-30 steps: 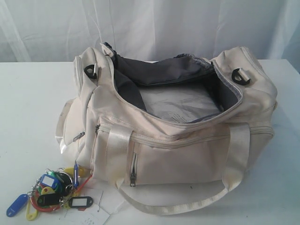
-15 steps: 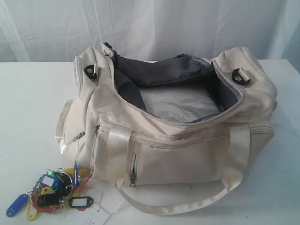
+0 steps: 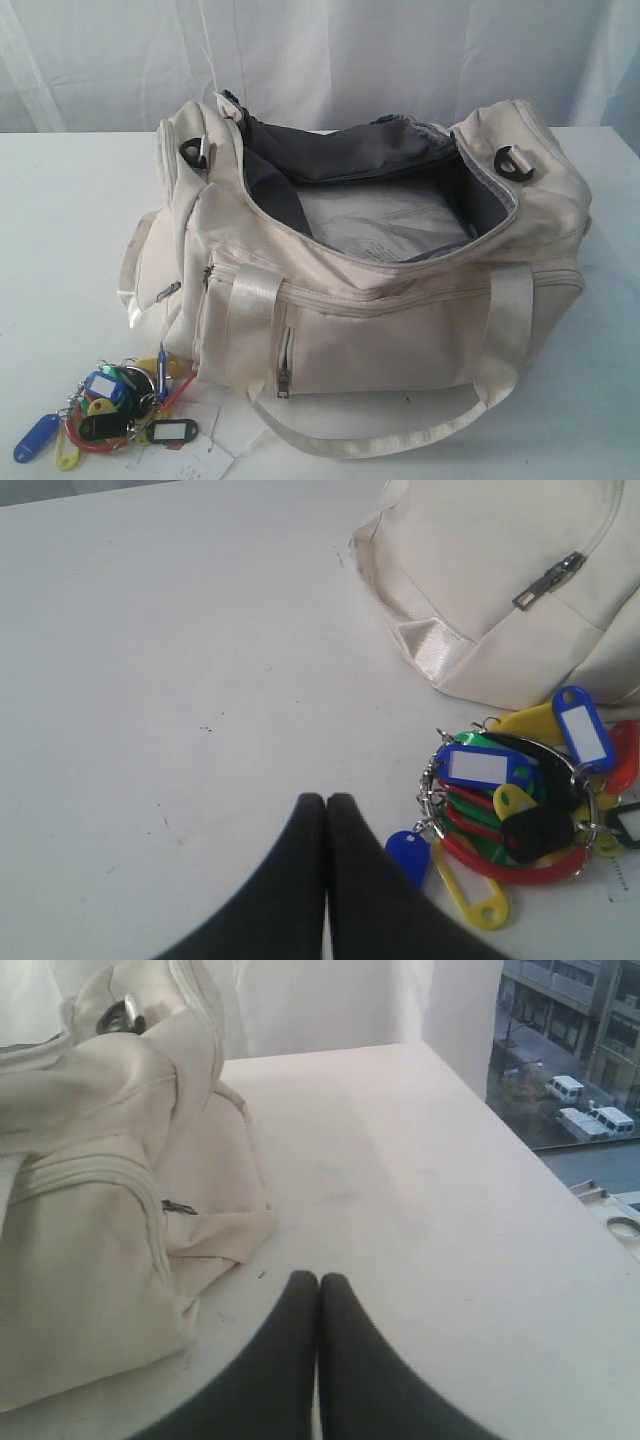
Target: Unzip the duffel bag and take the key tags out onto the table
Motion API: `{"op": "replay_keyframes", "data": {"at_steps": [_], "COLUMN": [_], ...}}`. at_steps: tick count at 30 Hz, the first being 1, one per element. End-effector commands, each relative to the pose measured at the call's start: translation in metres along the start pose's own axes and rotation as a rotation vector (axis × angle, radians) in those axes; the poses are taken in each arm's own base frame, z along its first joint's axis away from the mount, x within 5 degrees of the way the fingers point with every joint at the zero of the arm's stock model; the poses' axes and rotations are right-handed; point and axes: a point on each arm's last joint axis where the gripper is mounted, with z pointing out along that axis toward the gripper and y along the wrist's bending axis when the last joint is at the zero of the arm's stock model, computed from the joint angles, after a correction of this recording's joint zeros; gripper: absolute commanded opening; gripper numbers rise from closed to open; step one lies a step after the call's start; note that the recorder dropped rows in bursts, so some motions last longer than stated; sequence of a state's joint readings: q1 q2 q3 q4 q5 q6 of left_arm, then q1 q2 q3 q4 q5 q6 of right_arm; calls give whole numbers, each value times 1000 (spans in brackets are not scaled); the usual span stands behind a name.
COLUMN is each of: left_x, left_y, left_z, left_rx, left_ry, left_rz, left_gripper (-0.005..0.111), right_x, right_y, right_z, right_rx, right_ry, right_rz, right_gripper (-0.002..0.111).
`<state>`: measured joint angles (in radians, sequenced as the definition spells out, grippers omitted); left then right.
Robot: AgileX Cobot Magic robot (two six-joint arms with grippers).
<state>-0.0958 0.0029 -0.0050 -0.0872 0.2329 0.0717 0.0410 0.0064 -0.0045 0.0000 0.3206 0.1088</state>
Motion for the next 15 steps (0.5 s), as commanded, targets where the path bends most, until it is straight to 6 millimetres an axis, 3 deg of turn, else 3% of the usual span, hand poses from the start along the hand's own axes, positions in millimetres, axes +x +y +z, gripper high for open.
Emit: {"op": "replay_keyframes", "data": {"at_steps": [1, 15], "left_x": [1, 1], "left_y": [0, 2], "left_z": [0, 0], "left_rx": [-10, -43], "left_ry": [0, 2], "left_rz": [-9, -21], "left_gripper": [0, 0], "right_x": [1, 1], "right_y": [1, 1], "right_z": [0, 0], "right_rx": [-26, -26], "right_ry": [-7, -7], "right_rz": [-14, -14], "right_gripper": [0, 0]}}
